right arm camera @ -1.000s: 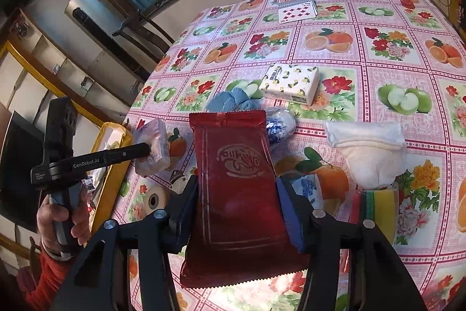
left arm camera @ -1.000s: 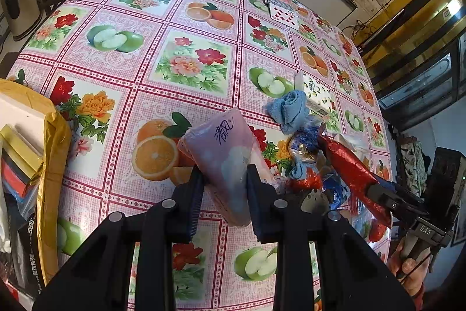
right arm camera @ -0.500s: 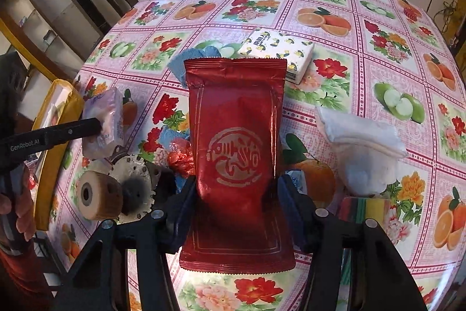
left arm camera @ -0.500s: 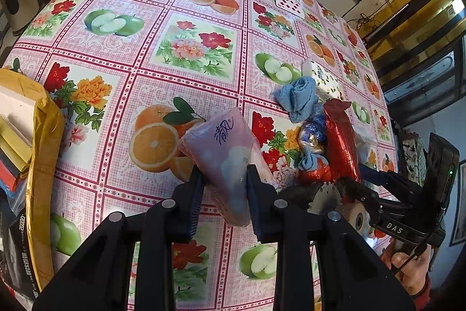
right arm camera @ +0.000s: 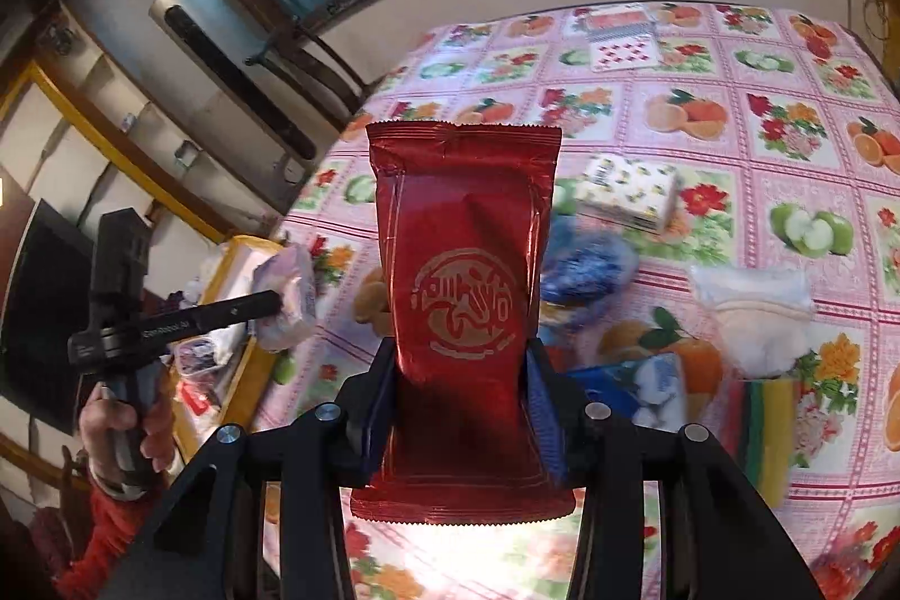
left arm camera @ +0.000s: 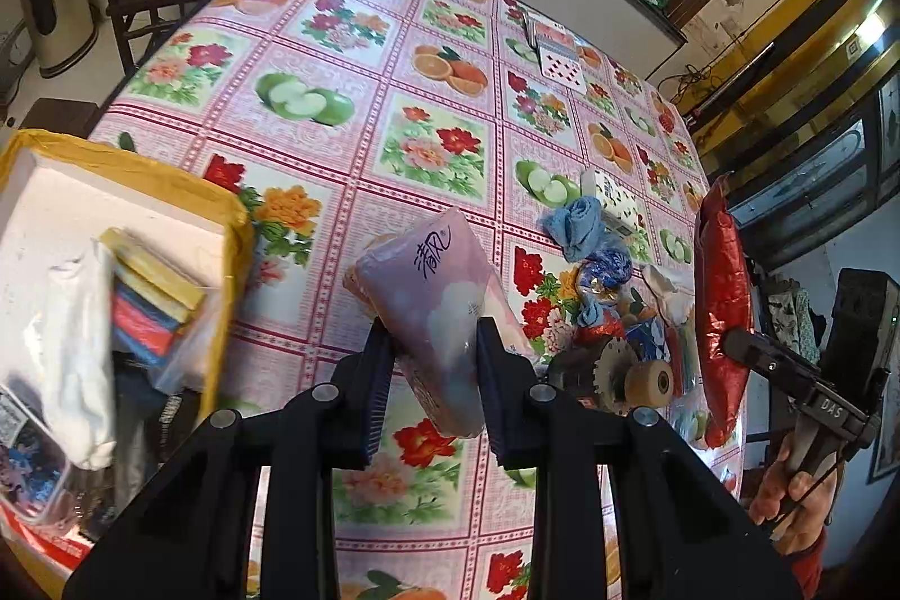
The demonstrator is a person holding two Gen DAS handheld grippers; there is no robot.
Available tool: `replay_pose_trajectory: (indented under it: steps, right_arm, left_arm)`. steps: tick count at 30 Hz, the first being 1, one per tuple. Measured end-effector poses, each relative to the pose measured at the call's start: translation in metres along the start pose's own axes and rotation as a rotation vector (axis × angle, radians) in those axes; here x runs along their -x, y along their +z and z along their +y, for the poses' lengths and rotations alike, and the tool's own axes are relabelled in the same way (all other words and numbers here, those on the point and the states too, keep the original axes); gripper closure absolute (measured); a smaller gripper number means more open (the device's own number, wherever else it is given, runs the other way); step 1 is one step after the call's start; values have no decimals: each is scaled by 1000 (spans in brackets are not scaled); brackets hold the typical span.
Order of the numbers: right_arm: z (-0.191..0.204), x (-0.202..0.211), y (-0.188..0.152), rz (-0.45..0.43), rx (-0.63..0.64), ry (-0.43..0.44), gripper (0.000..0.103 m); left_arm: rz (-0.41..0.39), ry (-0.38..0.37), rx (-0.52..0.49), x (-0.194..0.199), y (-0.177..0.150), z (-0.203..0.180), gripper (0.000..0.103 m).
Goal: Organize soft objects
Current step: 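Carry the pink pack and red foil bag into the cardboard box and release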
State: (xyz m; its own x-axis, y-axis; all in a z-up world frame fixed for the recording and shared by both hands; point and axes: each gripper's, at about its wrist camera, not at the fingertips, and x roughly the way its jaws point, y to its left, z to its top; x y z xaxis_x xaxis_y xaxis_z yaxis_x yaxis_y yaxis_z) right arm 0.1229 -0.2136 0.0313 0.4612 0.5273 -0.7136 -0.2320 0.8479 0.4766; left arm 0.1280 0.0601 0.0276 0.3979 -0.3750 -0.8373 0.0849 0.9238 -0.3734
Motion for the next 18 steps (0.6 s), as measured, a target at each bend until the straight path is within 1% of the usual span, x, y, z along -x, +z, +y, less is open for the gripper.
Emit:
replay_pose_trajectory:
  steps: [2,4,6,9,11,13,16,17,18]
  right_arm:
    - [30,-8,4,10,28,62,59]
    - [64,-27,5,33,51,130,58]
    - [96,-51,5,65,65,191,58]
    - [148,-97,6,117,95,254,59]
    - [185,-130,5,151,126,270,59]
    - [213,-162,3,186,130,277,59]
    - [245,-208,-8,245,132,269,59]
    - [252,-223,-13,268,133,265,57]
    - [258,-233,-19,287,132,265,54]
  left_arm:
    - [-40,30,7,23,1,18,77]
    - [-75,65,31,45,1,42,77]
    - [-103,112,58,62,0,68,77]
    - [-111,172,116,71,-5,108,77]
    - [-118,217,152,73,-10,130,77]
    - [-110,233,196,71,-16,153,77]
    - [-102,292,217,67,-25,172,75]
    - [-94,290,227,64,-27,177,74]
    - [-86,280,241,62,-29,182,74]
